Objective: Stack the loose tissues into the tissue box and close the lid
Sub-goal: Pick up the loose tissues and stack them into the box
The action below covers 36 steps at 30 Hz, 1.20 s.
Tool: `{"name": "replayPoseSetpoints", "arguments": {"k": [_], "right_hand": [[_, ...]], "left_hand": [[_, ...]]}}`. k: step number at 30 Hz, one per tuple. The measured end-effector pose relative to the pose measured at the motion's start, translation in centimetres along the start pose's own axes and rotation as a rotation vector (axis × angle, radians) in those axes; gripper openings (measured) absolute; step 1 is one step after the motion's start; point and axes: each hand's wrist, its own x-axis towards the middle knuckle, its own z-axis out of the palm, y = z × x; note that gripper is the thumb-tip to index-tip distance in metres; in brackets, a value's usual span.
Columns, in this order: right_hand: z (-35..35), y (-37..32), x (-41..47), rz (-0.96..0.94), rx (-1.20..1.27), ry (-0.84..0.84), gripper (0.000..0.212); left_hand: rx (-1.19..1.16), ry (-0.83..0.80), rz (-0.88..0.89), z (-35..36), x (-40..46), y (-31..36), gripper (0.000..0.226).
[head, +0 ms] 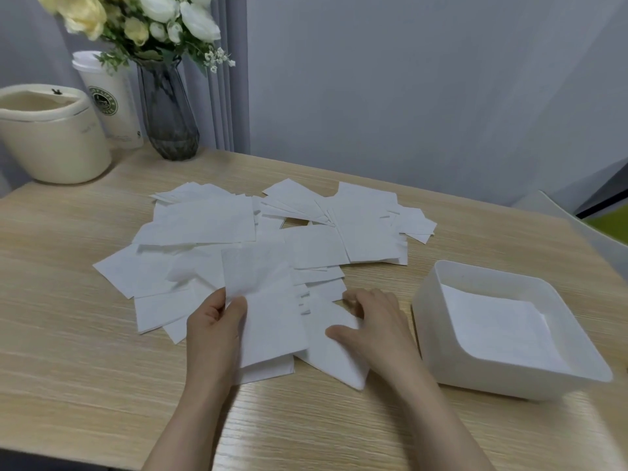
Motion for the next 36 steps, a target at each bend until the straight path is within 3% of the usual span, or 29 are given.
{"name": "replayPoseSetpoints", "arguments": {"k": [5, 11, 17, 22, 27, 32, 36], "right_hand": [[0.5, 0.1, 0.3, -0.039, 0.058, 0.062, 0.026], [1.5, 0.7, -0.1, -0.16, -0.094, 0.198, 0.033], [3.0, 1.4, -0.4, -0.232, -0.068, 0.407, 0.017], [3.1, 1.7, -0.6, -0.242, -0.104, 0.409, 0.027], [3.2, 1.7, -0.6, -0.229, -0.084, 0.405, 0.021], [2.6, 1.6, -0.6, -0.146, 0.027, 0.27, 0.037], [2.2, 1.3, -0.8, -0.129, 0.07, 0.232, 0.021]], "left_hand": [[0.024, -0.005, 0.007, 0.2, -0.2, 0.1, 0.03], [0.025, -0.013, 0.009, 0.2, -0.1, 0.1, 0.029], [0.035, -0.016, 0.015, 0.2, -0.1, 0.0, 0.029], [0.037, -0.017, 0.016, 0.2, -0.2, 0.1, 0.03], [0.038, -0.019, 0.012, 0.2, -0.2, 0.1, 0.031], [0.043, -0.018, 0.017, 0.3, -0.3, 0.2, 0.033], [0.037, -0.024, 0.012, 0.4, -0.4, 0.5, 0.032]]}}
